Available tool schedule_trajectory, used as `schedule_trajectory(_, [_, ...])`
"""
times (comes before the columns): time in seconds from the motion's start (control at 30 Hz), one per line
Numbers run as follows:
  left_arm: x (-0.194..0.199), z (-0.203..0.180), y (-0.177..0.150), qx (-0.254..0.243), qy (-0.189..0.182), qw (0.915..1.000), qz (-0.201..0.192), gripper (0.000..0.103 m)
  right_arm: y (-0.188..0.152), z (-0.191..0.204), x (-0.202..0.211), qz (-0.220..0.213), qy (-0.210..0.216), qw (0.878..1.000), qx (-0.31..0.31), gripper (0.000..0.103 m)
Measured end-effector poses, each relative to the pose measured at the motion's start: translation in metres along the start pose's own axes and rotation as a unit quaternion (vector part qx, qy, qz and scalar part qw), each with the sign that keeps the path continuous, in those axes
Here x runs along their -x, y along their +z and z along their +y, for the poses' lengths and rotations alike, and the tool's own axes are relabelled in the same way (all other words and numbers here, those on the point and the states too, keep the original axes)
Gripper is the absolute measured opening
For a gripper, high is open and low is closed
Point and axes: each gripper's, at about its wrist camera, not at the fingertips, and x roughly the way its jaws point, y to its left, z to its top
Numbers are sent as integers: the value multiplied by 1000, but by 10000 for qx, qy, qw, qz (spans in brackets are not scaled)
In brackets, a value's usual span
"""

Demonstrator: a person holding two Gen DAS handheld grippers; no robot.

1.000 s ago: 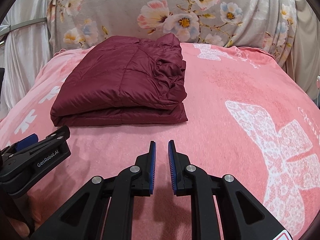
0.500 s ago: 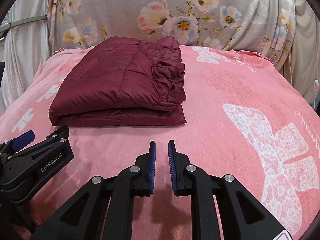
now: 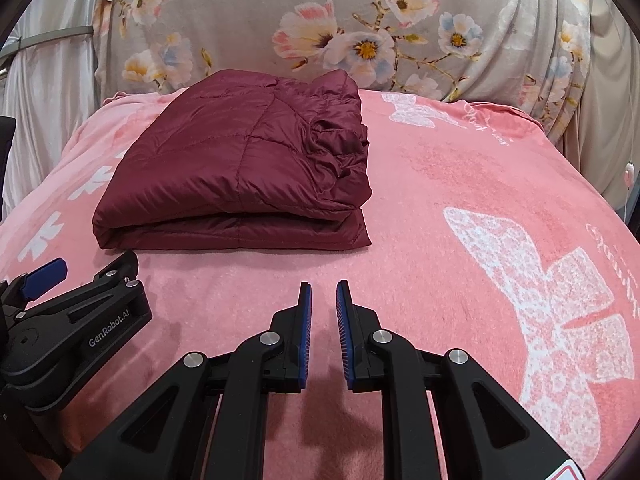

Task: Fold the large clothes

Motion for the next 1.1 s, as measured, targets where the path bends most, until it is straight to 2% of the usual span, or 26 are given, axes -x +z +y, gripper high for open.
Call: schedule_trajectory(1.1, [6, -3, -1, -46, 43, 9999, -97, 78, 0, 1, 0, -56, -49, 10000, 41, 15])
